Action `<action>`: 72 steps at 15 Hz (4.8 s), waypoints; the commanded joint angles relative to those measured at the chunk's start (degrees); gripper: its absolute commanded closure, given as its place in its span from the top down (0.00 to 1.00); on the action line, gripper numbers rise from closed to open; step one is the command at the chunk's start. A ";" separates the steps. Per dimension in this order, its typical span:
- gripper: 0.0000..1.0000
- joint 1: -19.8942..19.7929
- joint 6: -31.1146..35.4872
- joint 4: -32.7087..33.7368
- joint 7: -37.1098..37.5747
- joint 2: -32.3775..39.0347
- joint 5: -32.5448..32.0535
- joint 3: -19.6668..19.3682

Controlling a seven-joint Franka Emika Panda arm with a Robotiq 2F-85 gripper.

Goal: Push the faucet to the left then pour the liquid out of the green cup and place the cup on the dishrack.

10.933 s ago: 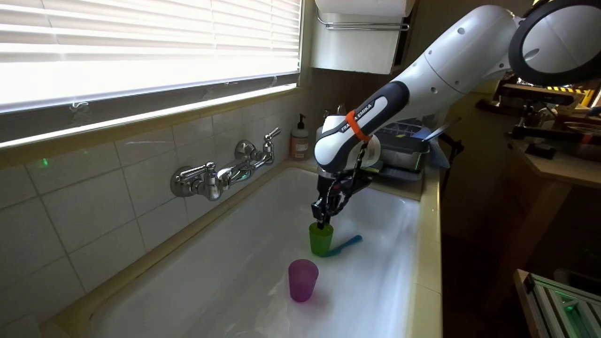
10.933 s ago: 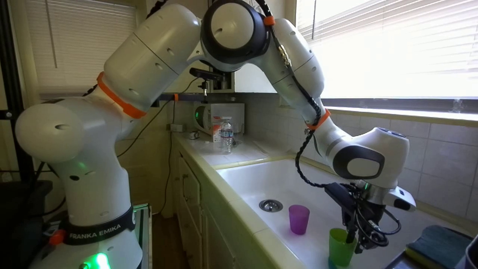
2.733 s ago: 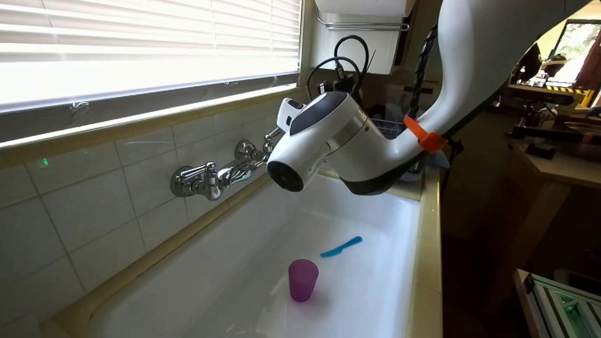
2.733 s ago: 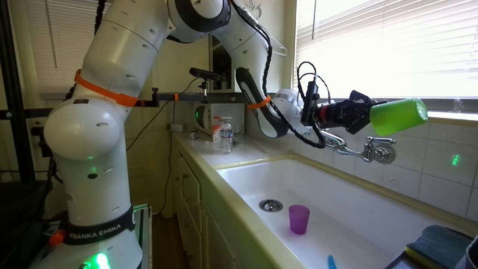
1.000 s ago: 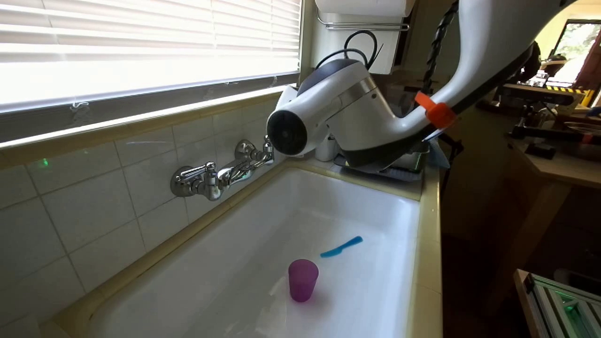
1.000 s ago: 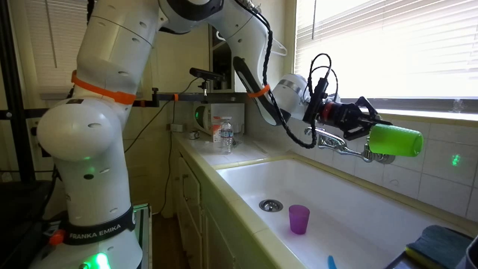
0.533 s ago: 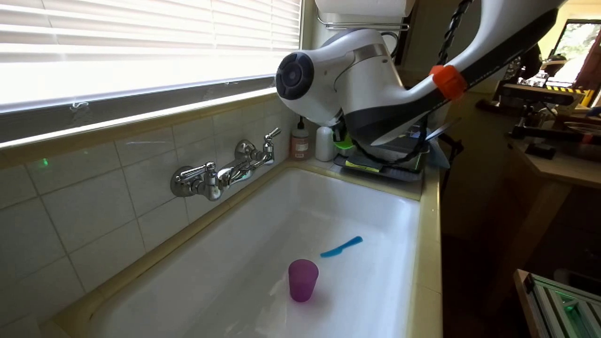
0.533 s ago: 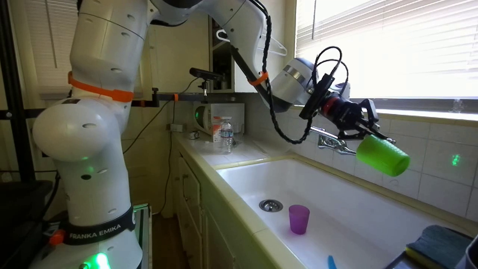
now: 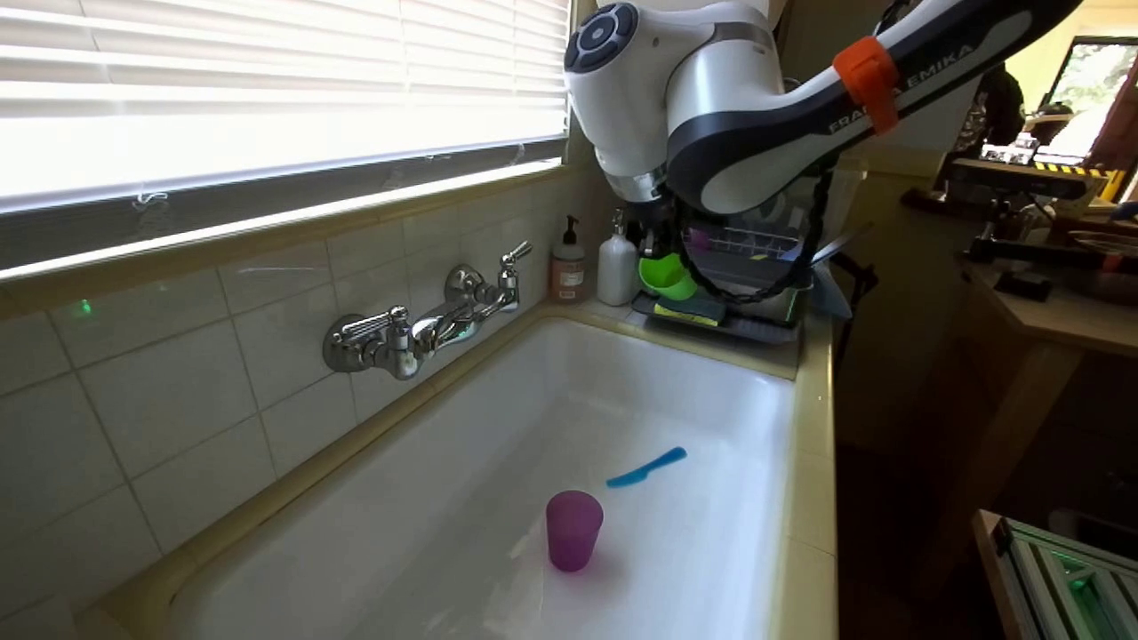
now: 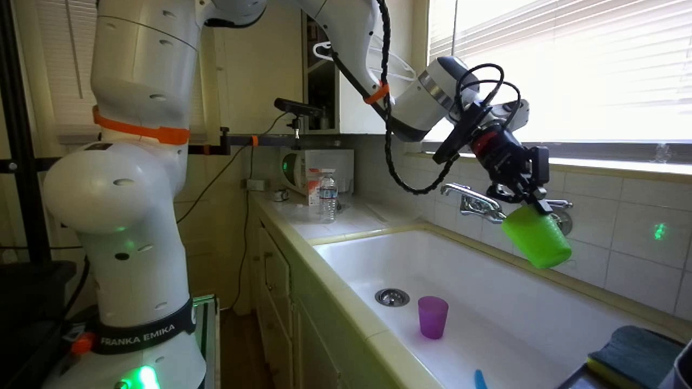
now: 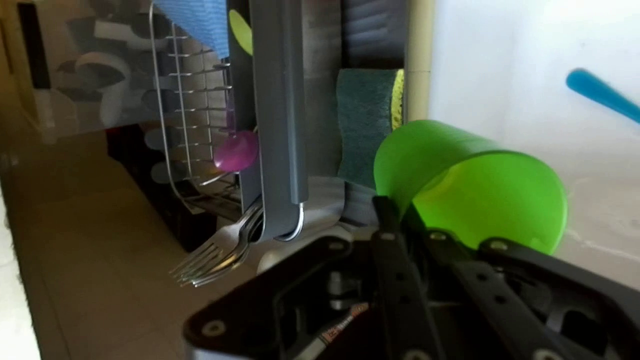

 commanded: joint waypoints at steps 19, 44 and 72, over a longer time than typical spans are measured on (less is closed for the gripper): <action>0.01 -8.14 13.16 -15.91 4.61 -19.24 5.32 -10.09; 0.01 -15.51 21.49 -8.63 -2.81 -15.02 10.60 -19.10; 0.01 -19.25 29.97 4.90 -6.38 5.22 37.31 -23.01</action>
